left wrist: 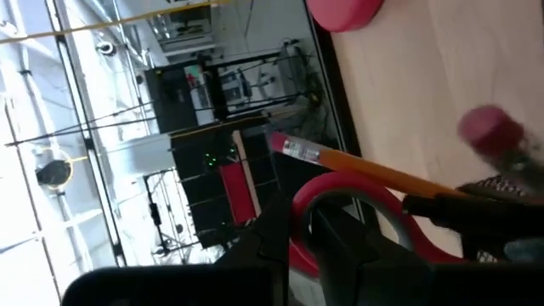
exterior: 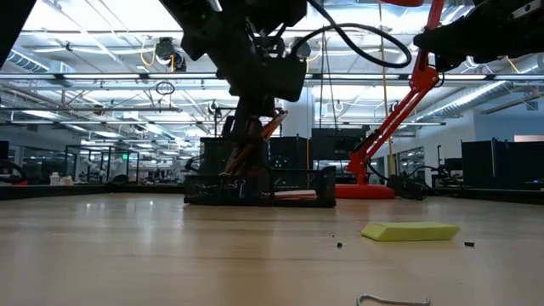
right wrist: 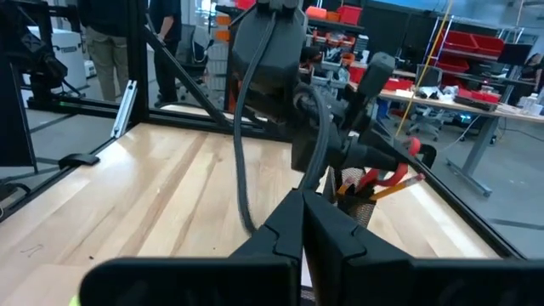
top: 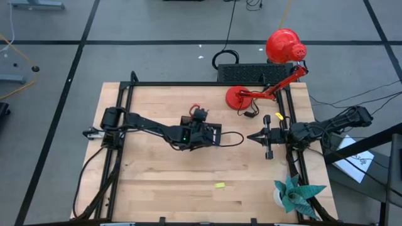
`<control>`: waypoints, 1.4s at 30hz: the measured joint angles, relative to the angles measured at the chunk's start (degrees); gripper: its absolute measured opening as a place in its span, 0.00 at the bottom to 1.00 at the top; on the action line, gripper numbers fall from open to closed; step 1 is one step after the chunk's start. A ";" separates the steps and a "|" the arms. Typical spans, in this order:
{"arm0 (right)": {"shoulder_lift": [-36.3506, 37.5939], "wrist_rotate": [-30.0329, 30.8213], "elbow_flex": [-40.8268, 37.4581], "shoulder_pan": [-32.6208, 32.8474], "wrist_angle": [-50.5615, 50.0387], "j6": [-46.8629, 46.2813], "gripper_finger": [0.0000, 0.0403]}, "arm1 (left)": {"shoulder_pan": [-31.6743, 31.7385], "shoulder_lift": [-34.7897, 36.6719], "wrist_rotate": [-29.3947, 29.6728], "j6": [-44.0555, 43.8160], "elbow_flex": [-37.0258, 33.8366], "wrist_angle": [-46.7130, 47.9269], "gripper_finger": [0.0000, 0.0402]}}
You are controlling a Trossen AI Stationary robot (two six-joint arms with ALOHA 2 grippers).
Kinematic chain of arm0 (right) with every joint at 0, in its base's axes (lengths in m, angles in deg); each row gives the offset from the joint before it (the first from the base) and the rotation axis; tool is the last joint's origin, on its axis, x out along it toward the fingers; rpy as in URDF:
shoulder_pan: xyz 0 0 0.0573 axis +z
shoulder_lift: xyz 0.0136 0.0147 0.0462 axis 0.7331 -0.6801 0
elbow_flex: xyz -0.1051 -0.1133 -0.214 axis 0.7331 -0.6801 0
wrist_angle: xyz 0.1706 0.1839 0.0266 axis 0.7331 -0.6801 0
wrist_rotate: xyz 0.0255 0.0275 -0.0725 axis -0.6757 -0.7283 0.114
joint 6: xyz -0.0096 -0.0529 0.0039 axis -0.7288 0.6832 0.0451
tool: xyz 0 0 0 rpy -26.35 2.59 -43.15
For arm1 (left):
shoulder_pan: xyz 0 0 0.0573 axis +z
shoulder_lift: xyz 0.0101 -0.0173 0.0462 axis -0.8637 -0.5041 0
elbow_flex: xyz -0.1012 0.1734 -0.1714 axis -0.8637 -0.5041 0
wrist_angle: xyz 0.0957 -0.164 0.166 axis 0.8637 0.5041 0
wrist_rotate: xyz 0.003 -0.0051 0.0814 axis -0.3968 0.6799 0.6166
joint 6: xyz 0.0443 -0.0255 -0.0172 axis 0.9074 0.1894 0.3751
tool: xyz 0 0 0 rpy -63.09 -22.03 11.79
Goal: Pick and place office supplies into organizer
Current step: Put the red scissors into the black desk organizer
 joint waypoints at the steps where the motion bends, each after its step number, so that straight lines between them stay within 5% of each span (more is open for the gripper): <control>1: 0.01 -0.02 0.00 0.00 -0.03 0.00 0.00 | 0.00 -0.22 -0.30 0.07 0.04 -0.03 0.09; 12: -0.10 -0.02 0.00 0.00 0.09 0.00 0.00 | -0.24 -1.00 -0.51 -1.63 0.11 -0.80 0.11; 17: -0.10 -0.04 0.00 0.00 0.09 0.05 0.00 | -0.83 -1.05 -0.59 -0.78 0.07 -0.70 0.23; 26: -0.10 -0.04 0.00 0.00 0.07 0.22 0.00 | -2.40 -0.53 8.64 4.21 -0.02 -2.06 0.40; 42: -0.08 -0.07 0.00 -0.02 0.24 -0.25 0.00 | -5.25 5.08 10.34 3.88 0.00 -6.49 0.43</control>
